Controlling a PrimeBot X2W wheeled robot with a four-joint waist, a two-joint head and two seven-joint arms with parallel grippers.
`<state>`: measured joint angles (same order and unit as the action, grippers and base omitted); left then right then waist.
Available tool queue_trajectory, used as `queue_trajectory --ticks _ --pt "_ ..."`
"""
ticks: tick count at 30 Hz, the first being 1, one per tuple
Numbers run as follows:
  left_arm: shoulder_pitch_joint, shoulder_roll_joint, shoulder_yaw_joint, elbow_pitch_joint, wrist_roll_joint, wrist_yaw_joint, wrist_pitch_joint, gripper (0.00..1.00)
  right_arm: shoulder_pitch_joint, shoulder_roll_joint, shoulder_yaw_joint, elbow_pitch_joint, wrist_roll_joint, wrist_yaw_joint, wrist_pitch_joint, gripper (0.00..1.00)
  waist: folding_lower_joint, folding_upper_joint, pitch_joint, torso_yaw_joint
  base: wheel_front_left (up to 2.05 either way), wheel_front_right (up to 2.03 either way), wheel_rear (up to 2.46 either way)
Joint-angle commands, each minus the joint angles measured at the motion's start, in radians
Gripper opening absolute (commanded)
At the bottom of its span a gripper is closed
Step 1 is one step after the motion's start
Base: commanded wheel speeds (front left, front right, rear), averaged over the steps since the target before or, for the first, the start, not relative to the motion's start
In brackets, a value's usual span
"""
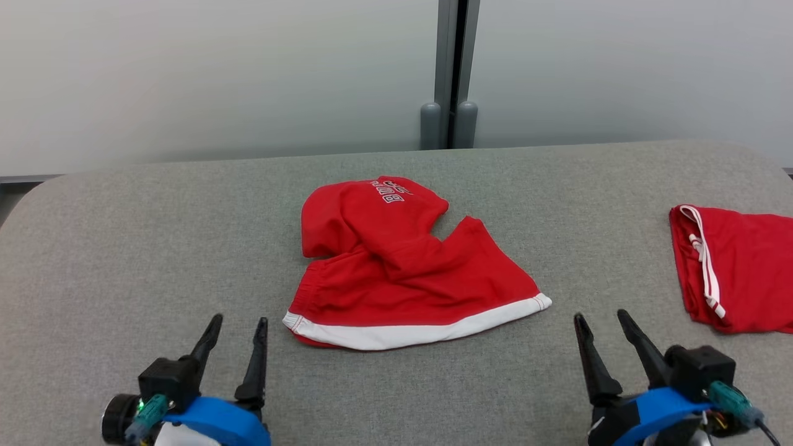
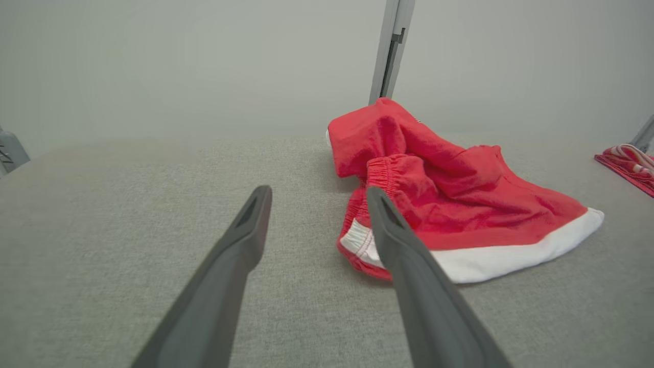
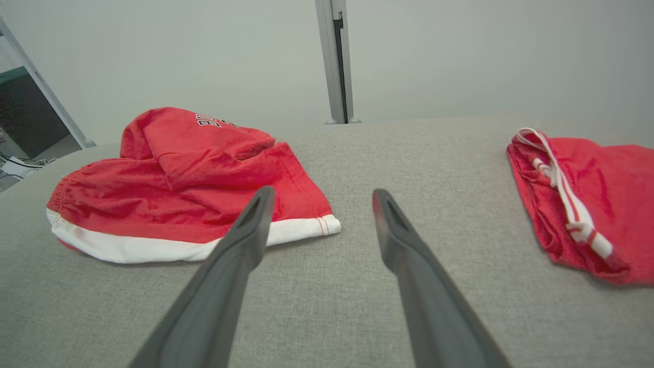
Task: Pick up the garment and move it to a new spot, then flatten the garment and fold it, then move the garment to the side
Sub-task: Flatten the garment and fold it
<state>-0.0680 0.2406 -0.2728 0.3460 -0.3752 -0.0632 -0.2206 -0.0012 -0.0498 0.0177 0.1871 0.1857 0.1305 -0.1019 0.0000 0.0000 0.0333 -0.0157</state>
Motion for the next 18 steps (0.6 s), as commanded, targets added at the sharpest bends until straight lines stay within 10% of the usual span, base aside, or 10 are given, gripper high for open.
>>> queue_trajectory --ticks 1,18 --pt "-0.029 -0.001 -0.012 0.004 0.005 -0.010 0.013 1.00 -0.028 -0.001 0.010 0.002 0.009 0.001 0.006 1.00 0.0000 0.0000 0.008 0.003 0.00 0.00 0.00" --pt "-0.287 -0.022 -0.146 0.217 -0.045 -0.064 0.184 1.00 -0.387 -0.002 0.048 0.347 -0.010 0.001 0.306 1.00 0.0000 0.0000 0.172 0.007 0.00 0.00 0.00"
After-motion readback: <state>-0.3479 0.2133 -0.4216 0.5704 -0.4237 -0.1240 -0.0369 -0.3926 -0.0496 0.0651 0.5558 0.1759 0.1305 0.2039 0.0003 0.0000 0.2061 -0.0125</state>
